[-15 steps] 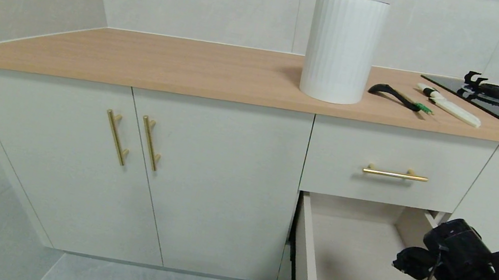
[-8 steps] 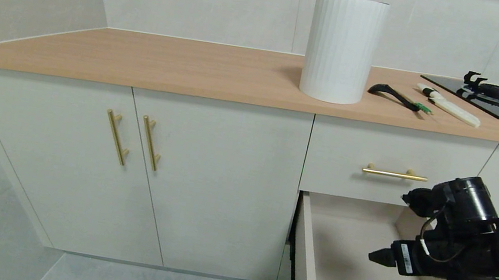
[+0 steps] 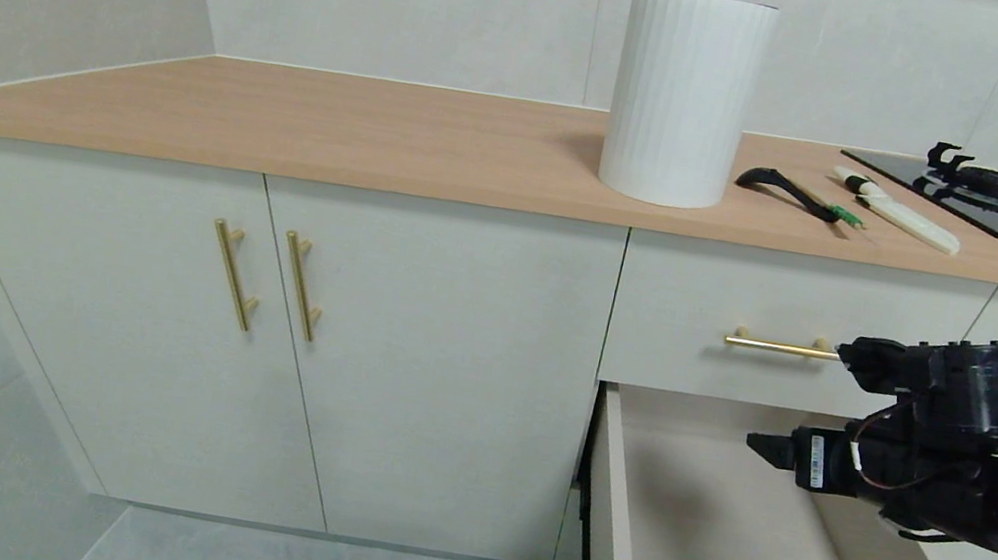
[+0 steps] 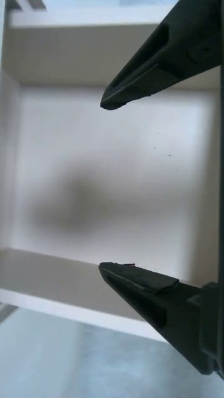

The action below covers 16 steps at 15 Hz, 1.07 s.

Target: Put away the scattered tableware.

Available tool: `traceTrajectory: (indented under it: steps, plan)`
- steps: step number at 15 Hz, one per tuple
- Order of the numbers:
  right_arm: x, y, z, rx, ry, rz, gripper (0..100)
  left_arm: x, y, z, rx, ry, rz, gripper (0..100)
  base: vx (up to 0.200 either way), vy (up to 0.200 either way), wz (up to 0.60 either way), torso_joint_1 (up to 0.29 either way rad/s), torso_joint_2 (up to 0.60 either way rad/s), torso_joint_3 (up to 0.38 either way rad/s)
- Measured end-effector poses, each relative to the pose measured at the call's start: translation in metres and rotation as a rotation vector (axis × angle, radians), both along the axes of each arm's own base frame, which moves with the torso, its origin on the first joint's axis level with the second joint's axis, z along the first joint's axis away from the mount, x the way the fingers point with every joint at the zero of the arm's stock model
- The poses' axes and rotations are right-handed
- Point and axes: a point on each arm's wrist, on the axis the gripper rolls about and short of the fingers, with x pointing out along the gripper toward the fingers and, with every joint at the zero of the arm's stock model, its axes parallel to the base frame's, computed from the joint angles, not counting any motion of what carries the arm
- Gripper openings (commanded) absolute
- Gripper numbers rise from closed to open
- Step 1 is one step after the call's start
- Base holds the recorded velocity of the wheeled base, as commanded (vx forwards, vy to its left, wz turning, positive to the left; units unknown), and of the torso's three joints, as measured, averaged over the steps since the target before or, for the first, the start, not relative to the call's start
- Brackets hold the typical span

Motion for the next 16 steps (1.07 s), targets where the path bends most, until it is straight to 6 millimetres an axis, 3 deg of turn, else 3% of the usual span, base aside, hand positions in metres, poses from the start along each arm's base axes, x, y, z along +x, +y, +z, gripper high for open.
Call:
traceTrajectory:
  steps: [5, 16]
  plan:
    - [-0.0022, -0.0009, -0.0019, -0.012, -0.006, -0.015, 100, 0.0000, 0.0000, 0.0000, 0.000, 0.000, 0.000, 100, 0.000, 0.000, 0.00, 0.058, -0.20, -0.204]
    - [-0.0023, -0.0011, -0.0017, -0.014, -0.007, -0.019, 100, 0.0000, 0.0000, 0.0000, 0.000, 0.000, 0.000, 100, 0.000, 0.000, 0.00, 0.182, -0.50, -0.290]
